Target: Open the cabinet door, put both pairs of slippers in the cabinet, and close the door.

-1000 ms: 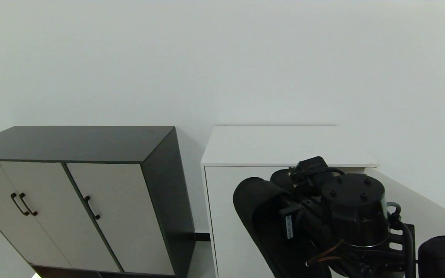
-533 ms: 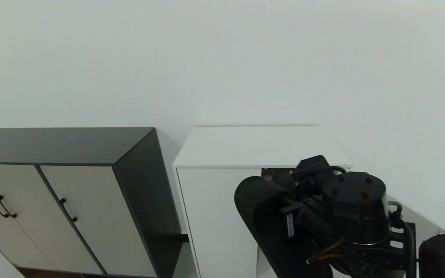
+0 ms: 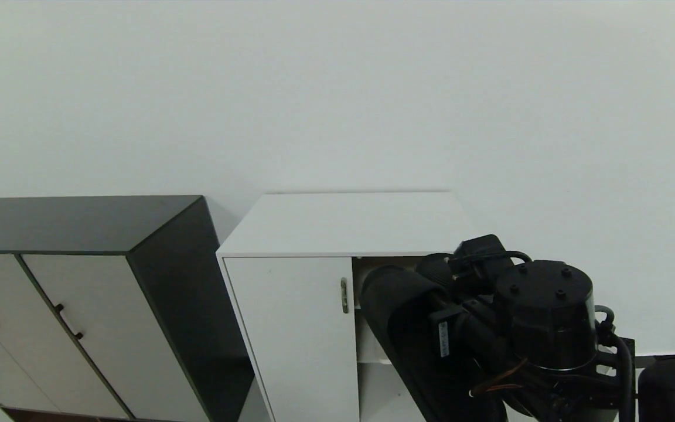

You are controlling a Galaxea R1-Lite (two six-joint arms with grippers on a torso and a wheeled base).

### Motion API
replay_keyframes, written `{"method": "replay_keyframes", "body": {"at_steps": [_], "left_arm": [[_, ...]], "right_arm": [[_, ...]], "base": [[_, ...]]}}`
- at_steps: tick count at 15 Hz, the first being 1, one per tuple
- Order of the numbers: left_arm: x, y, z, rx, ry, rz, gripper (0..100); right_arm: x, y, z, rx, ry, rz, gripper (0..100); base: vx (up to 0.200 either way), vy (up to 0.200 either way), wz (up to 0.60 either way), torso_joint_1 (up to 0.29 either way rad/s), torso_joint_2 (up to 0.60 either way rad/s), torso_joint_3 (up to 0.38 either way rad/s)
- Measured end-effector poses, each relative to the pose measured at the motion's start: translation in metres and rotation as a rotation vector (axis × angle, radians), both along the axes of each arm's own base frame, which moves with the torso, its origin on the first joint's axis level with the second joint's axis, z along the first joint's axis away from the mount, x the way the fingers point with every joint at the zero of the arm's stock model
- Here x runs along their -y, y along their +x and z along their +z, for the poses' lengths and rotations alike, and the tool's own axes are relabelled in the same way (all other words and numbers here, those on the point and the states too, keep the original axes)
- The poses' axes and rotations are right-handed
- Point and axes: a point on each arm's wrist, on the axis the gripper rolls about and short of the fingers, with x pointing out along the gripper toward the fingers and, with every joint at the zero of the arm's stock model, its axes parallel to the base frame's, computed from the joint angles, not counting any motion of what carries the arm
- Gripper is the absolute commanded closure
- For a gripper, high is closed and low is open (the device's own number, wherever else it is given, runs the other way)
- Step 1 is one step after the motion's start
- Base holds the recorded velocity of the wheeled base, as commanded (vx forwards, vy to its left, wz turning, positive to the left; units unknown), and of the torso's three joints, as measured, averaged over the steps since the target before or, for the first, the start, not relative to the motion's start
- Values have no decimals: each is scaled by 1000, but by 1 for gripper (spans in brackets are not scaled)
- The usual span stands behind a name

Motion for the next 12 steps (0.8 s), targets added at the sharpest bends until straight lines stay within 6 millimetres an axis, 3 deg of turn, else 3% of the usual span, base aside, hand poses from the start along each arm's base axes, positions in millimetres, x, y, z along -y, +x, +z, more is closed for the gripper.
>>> {"method": "replay_keyframes", "body": {"at_steps": [12], "left_arm": [[0, 0, 0, 0, 3, 0, 100]], "right_arm": [[13, 8, -5, 11, 18, 6, 100]], "base": [[0, 0, 0, 0, 0, 0]]}}
